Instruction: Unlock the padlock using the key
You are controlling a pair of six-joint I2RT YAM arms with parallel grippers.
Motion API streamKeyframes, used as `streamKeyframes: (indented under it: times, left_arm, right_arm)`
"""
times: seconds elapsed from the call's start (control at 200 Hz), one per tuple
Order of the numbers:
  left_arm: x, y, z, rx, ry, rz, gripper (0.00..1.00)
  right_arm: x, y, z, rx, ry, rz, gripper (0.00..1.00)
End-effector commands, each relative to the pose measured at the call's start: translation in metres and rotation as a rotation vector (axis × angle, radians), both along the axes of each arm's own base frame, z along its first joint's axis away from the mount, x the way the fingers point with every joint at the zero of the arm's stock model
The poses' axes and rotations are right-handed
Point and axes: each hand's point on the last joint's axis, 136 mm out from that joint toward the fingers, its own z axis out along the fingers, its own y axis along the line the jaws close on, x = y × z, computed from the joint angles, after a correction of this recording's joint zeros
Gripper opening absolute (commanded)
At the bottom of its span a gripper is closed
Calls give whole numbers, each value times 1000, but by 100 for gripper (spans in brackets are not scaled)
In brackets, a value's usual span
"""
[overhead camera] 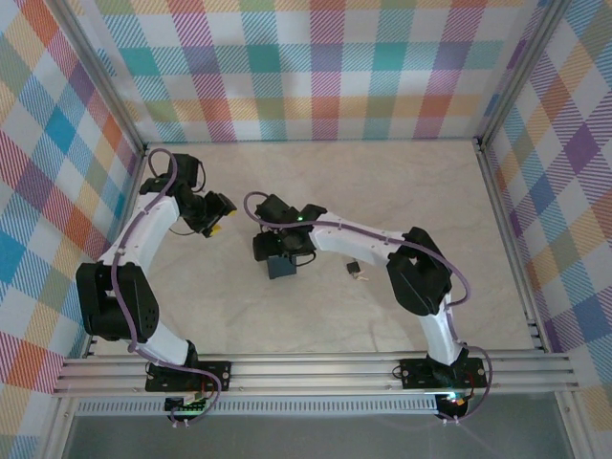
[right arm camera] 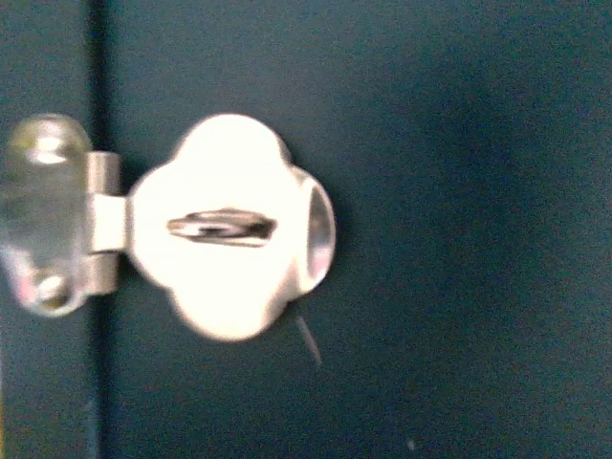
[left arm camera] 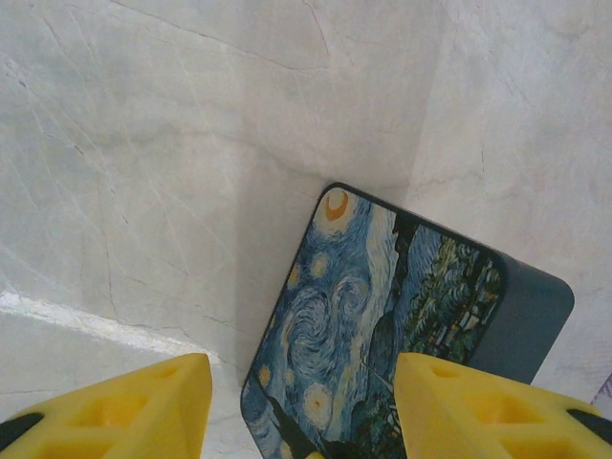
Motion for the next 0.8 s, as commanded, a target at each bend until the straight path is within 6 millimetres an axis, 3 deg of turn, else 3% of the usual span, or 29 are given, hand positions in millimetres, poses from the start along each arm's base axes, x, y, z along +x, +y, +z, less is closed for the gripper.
streamKeyframes:
  times: [0.0,0.195,0.32,0.435,0.8]
  left_arm:
    - [-4,2,8,-11,-30,-10,53]
    - [-2,0,14,-24,-43,-16,53]
    - [0,-3,19,-34,-55,-23,53]
    - [2,-8,26,-32,-68,-41,52]
    - [5,-35,31,56,-81,-144,53]
  right_arm:
    - [0,-14,13,83,35,-47,78]
    - [-1,-12,44,496,69,-2,80]
    - [7,-25,35,654,141,-27,87]
    - [14,-36,13,567,135,-1,100]
    - [32,-67,-13,235,108,163,100]
